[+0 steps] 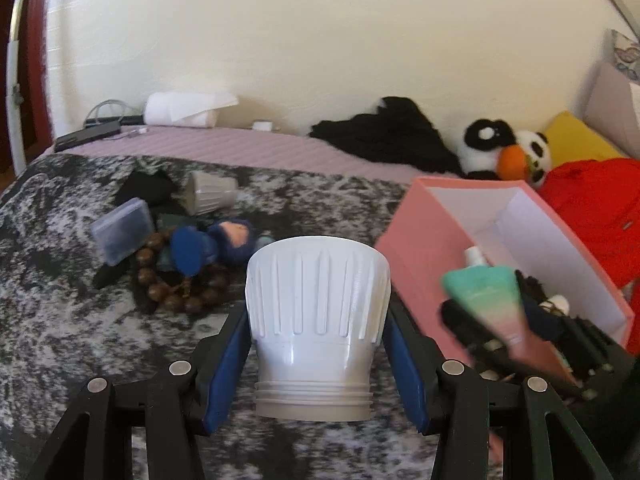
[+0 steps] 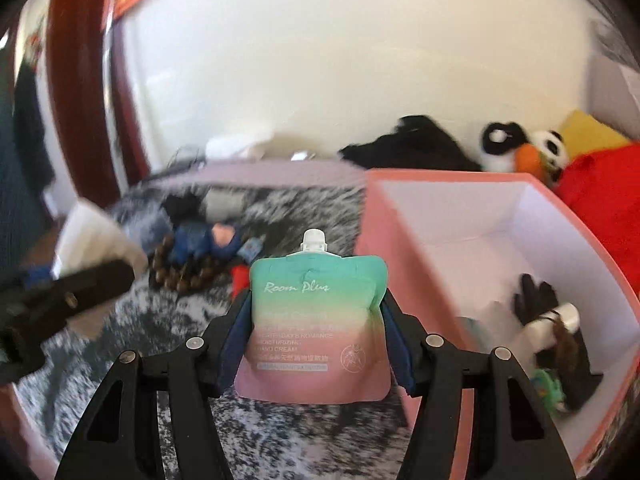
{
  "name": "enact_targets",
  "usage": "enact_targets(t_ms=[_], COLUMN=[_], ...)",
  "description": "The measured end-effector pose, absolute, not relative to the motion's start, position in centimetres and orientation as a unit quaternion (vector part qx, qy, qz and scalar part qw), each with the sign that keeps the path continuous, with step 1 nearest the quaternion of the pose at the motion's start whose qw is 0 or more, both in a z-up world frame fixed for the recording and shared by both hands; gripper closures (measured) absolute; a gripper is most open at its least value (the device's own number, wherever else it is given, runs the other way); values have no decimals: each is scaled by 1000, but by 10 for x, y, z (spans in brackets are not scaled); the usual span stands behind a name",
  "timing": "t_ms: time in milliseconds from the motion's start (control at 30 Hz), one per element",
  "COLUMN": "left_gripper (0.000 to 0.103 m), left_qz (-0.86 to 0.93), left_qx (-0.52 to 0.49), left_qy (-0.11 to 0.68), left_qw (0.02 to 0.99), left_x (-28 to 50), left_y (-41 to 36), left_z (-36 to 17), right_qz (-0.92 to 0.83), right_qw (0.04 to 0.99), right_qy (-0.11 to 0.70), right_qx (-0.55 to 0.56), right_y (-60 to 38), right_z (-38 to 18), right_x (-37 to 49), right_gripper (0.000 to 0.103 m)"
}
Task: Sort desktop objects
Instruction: 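Carry the pouch and white ribbed cup toward the pink box, then lower the pouch and ribbed cup into the pink box and open both tools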
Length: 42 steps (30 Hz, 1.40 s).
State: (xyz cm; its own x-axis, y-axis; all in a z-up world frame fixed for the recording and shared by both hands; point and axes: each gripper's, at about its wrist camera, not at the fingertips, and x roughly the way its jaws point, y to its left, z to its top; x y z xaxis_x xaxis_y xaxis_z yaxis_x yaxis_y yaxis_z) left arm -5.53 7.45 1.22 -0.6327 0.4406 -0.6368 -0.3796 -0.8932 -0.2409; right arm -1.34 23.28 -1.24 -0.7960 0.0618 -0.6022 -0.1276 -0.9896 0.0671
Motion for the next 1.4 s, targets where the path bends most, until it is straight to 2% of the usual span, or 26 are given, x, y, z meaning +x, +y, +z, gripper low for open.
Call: enact_targets(t_ms=[233, 400, 600, 767, 933, 1000, 1067, 1100, 1133, 1200, 1400], left_gripper=[46, 46, 46, 46, 46, 36, 9, 3, 1, 1, 1], left_qz=[891, 863, 826, 844, 846, 849, 862, 869, 873, 873, 883], left_qx=[-352, -359, -375, -352, -344, -350, -353, -350, -349, -350, -328], left_qy=[-37, -46, -77, -30, -20, -11, -1, 1, 1, -2, -8], left_qw=[286, 353, 415, 403, 406, 395, 365, 350, 340, 340, 335], left_x=[-35, -17, 0, 17, 20, 18, 16, 15, 14, 13, 21], left_y=[133, 191, 254, 288, 297, 300, 302, 301, 300, 298, 288], left_z=[26, 25, 14, 5, 3, -2, -7, -8, -8, -7, 4], right_qz=[950, 933, 922, 918, 924, 924, 924, 924, 924, 921, 924], right_qw=[109, 158, 189, 215, 209, 210, 203, 200, 209, 243, 274], right_qy=[151, 184, 182, 160, 144, 134, 131, 129, 120, 100, 93], right_qx=[-251, -266, -284, -292, -286, -289, -297, -298, -296, -287, -252], right_y=[318, 373, 412, 432, 439, 437, 434, 433, 432, 429, 433], right_z=[19, 7, -10, -24, -29, -32, -36, -38, -37, -34, -26], right_x=[41, 63, 87, 99, 101, 97, 94, 92, 92, 95, 103], right_gripper=[39, 39, 38, 38, 36, 33, 24, 17, 7, 1, 1])
